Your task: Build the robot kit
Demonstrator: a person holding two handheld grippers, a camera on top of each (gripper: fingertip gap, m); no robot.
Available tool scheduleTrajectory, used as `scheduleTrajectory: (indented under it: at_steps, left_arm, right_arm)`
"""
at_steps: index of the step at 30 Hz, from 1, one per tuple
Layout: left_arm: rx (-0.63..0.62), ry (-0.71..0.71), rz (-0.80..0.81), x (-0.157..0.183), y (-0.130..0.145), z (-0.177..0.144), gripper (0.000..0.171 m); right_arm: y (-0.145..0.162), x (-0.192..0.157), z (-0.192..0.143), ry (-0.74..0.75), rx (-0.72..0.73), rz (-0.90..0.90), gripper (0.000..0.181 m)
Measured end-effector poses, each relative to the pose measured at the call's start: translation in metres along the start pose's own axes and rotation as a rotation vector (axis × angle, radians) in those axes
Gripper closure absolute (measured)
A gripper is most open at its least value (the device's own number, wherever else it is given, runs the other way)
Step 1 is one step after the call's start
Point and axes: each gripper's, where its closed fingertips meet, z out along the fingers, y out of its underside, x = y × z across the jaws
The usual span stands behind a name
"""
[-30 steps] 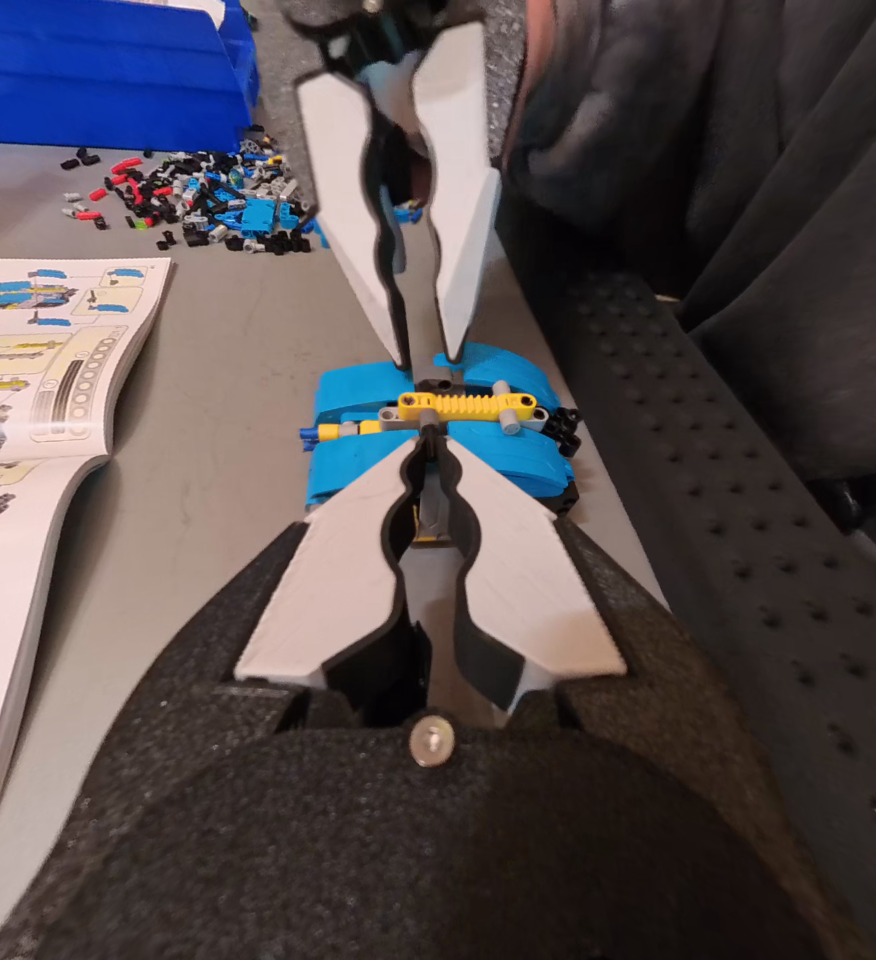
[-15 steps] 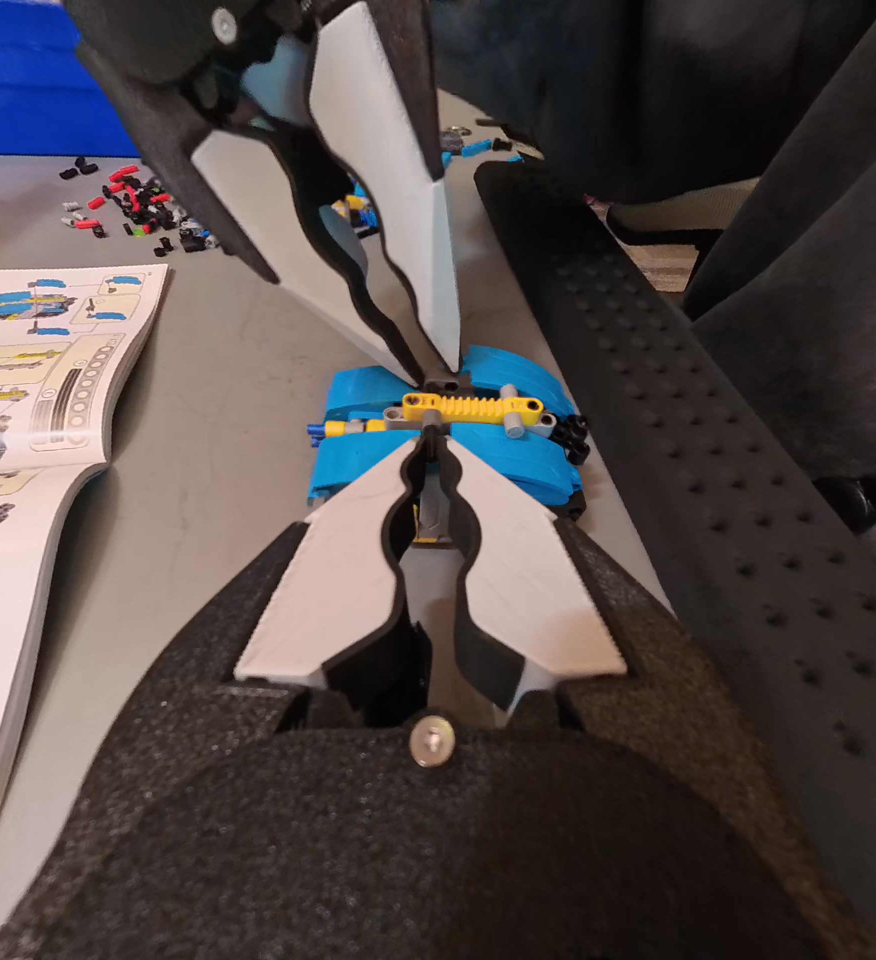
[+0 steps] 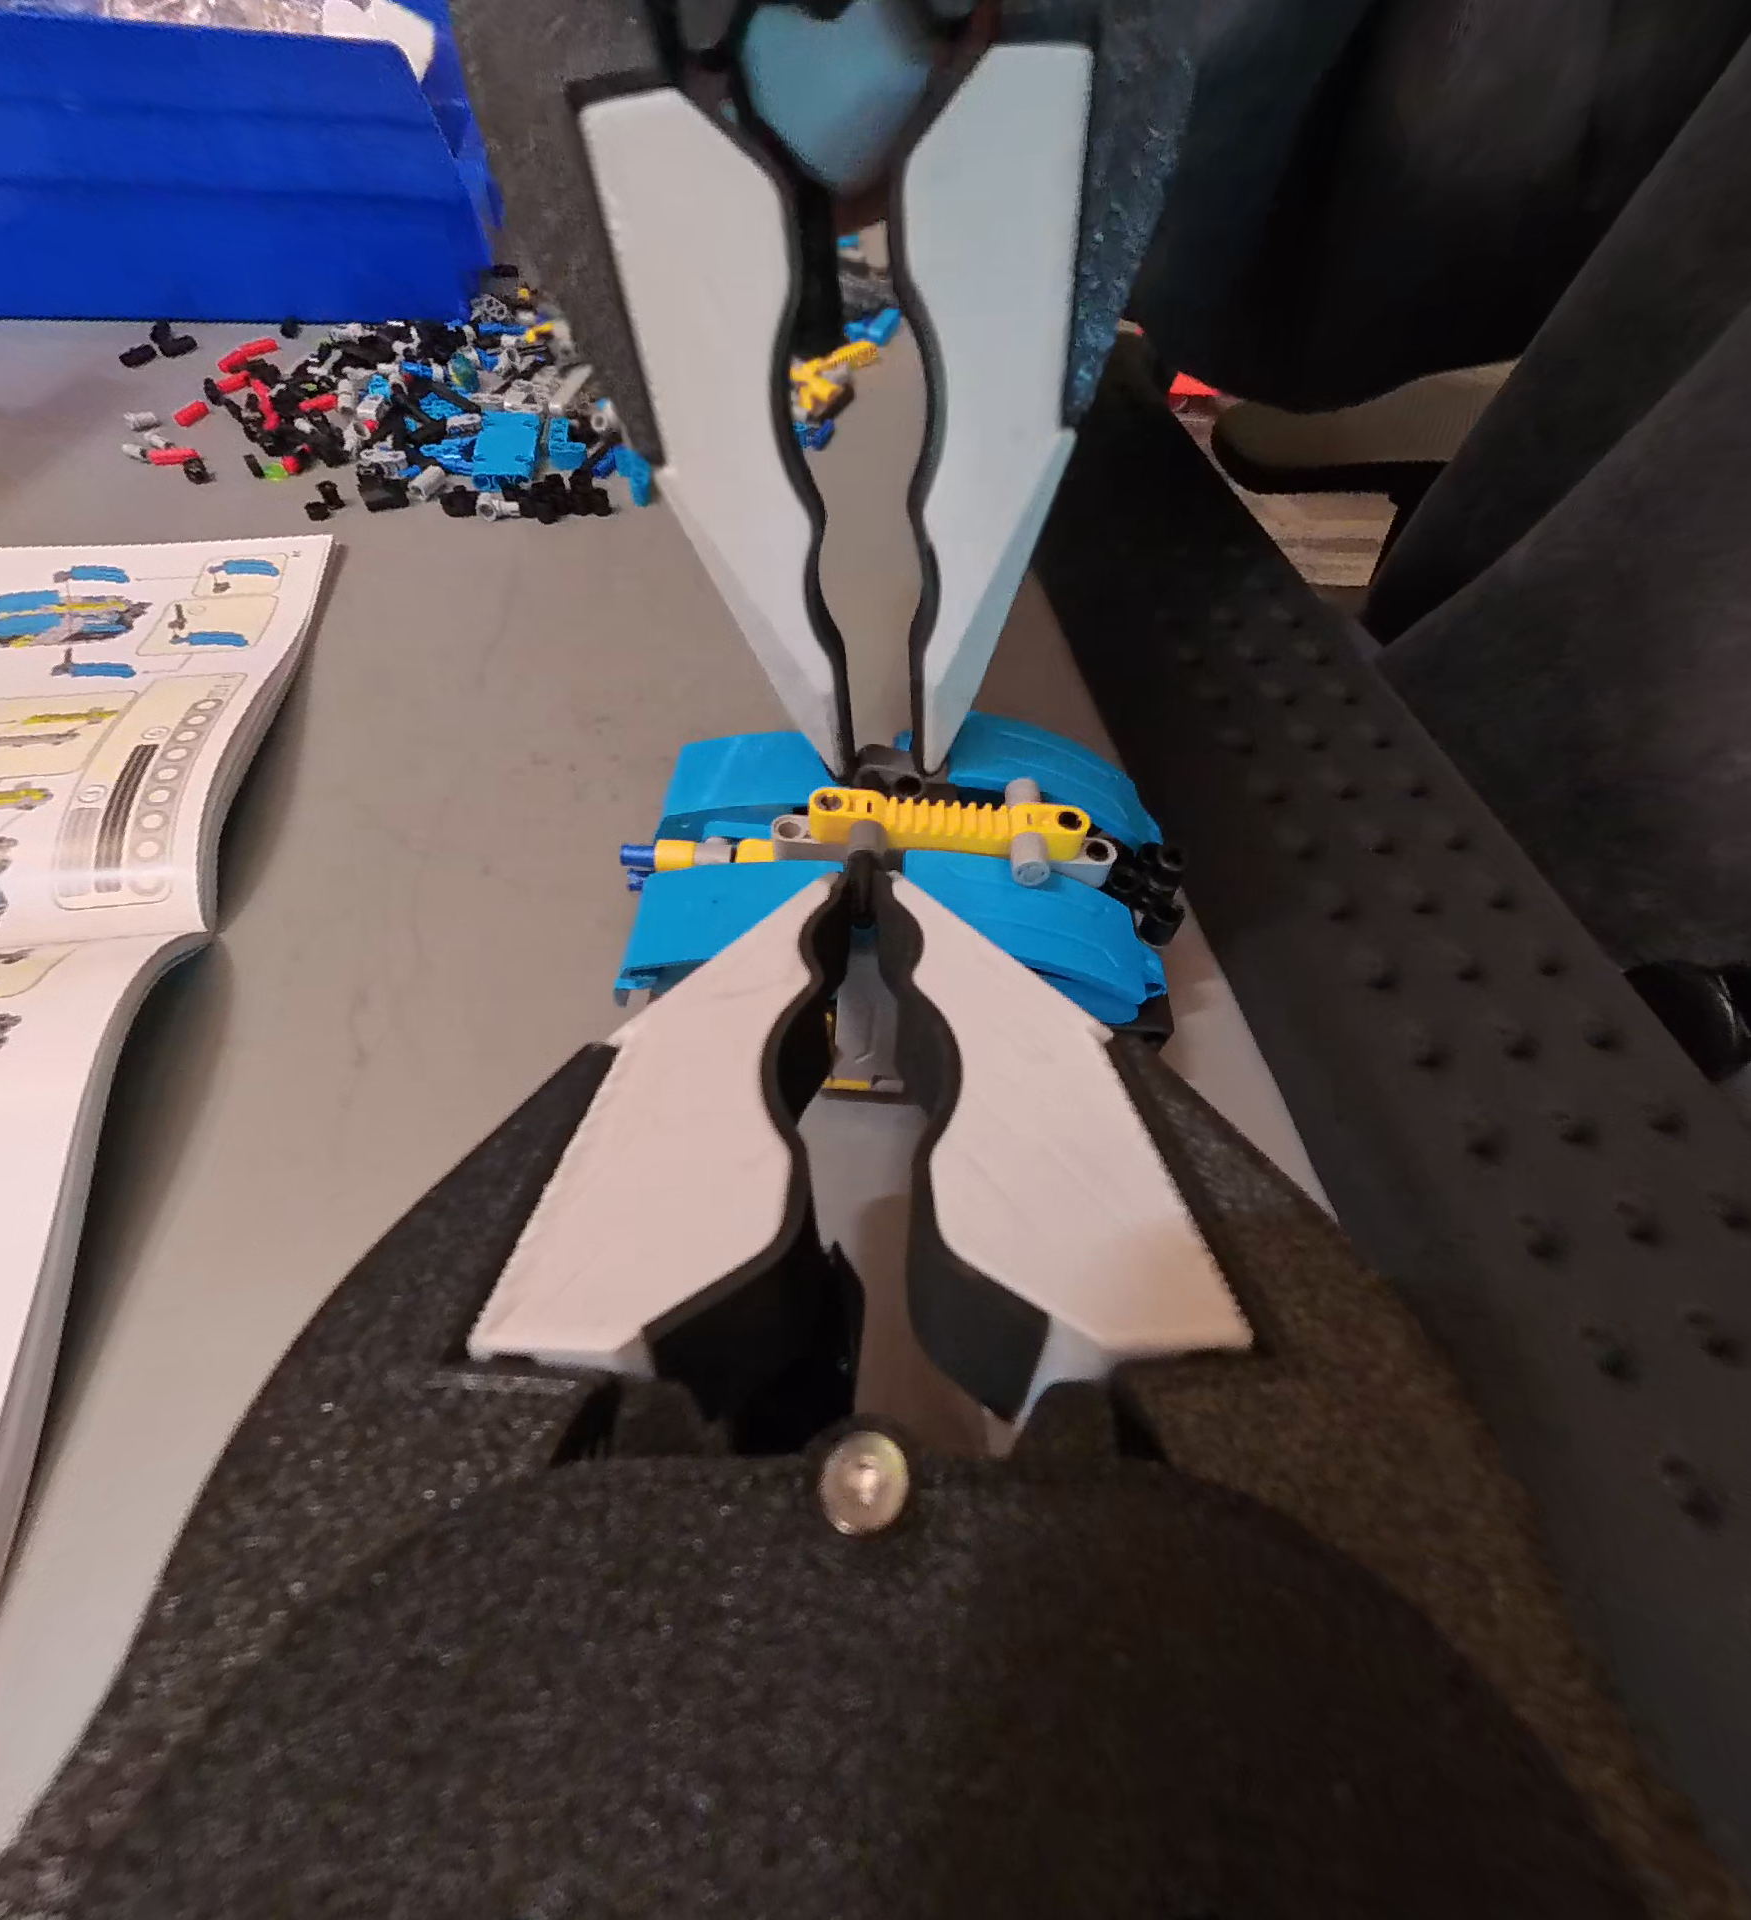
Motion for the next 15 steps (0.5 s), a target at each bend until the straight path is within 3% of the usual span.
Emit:
scheduleTrajectory:
  at_steps: [4,10,12,13,15]
  left_arm:
    - [0.000,0.006,-0.008,0.000,0.000,0.000,0.168]
    - [-0.001,-0.003,0.006,0.000,0.000,0.000,0.168]
    - [-0.002,0.000,0.013,0.001,0.000,0.000,0.168]
    - [-0.002,-0.004,0.017,0.002,0.000,0.000,0.168]
    - [-0.002,-0.005,0.019,0.001,0.000,0.000,0.168]
  right_arm:
    - [0.000,0.000,0.000,0.095,0.004,-0.021,0.169]
    - [-0.001,0.000,-0.004,0.031,0.141,0.062,0.170]
    - [0.000,0.003,-0.010,0.021,0.230,0.138,0.170]
    - [0.002,0.005,-0.014,0.002,0.290,0.210,0.160]
    - [0.007,0.000,-0.021,-0.139,0.429,0.414,0.155]
